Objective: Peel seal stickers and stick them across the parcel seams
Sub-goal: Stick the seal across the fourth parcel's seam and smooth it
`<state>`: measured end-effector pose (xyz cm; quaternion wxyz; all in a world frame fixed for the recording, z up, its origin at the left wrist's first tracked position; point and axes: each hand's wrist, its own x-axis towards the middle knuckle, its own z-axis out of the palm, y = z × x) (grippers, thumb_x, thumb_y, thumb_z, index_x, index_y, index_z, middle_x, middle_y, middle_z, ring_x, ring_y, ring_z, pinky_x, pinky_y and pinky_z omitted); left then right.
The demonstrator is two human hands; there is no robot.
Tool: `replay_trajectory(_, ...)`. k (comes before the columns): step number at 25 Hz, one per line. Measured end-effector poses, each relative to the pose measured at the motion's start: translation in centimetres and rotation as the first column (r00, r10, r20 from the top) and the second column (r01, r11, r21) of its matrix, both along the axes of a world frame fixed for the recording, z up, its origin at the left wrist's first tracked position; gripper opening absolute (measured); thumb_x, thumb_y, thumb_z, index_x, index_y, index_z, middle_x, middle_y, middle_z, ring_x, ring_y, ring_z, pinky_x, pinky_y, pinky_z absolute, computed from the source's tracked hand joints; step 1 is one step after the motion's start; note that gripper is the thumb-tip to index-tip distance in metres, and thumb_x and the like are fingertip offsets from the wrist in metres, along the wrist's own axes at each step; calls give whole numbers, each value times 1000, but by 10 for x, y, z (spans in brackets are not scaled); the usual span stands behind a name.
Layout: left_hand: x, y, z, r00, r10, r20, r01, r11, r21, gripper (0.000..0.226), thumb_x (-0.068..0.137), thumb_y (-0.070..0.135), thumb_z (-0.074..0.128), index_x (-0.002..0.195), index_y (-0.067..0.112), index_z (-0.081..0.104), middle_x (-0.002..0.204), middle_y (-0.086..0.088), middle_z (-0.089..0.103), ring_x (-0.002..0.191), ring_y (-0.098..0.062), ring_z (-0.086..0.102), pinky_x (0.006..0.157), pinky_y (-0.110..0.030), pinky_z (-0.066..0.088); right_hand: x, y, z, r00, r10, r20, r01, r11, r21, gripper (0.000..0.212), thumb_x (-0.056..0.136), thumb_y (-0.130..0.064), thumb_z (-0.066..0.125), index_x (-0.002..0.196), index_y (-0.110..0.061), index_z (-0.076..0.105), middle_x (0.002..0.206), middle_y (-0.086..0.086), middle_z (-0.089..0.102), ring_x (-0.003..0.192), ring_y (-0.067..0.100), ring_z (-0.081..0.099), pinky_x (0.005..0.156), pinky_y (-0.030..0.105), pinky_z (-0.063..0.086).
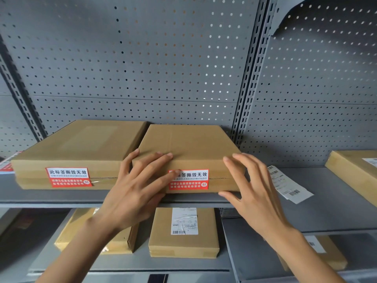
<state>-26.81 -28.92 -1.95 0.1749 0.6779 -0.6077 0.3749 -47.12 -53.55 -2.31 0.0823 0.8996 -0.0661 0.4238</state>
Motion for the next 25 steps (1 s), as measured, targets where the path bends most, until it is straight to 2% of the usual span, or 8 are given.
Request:
replay_trajectory(6, 8, -2, -4, 999, 35, 8, -35, 999, 12, 53, 89, 23, 73, 141, 24, 61, 155, -11, 51, 140, -34, 48, 114, -66, 32, 5, 14, -1, 997, -76, -34, 77, 997, 30, 89, 71, -25, 93, 147, -7, 50, 144, 18, 51, 135, 36, 45, 106, 50, 48)
replay_trajectory(11, 10, -1, -8, 1000, 22, 1, -22, 1000, 21, 47, 95, 25, 63, 142, 22, 61, 155, -13, 51, 140, -36, 48, 115, -64, 31, 7, 20, -5, 990, -122, -65, 125, 992, 36, 86, 74, -24, 91, 147, -7, 50, 145, 18, 51, 137, 35, 44, 105, 49, 48)
replay_trajectory(22, 15, 0, -12, 1000, 20, 14, -20, 1000, 11, 49, 92, 16, 71, 140, 18, 64, 155, -14, 51, 140, -36, 51, 112, -65, 34, 12, 22, -7, 989, -128, -79, 131, 991, 29, 76, 81, -16, 84, 147, -5, 49, 146, 18, 50, 137, 37, 44, 104, 51, 50)
replay_trajectory(25, 15, 2, -8, 999, 30, 11, -30, 999, 34, 49, 93, 20, 71, 141, 17, 63, 156, -14, 50, 142, -36, 49, 112, -65, 35, 12, 22, -5, 991, -121, -64, 122, 992, 16, 70, 84, -18, 81, 146, -7, 50, 146, 19, 51, 137, 36, 45, 102, 53, 48)
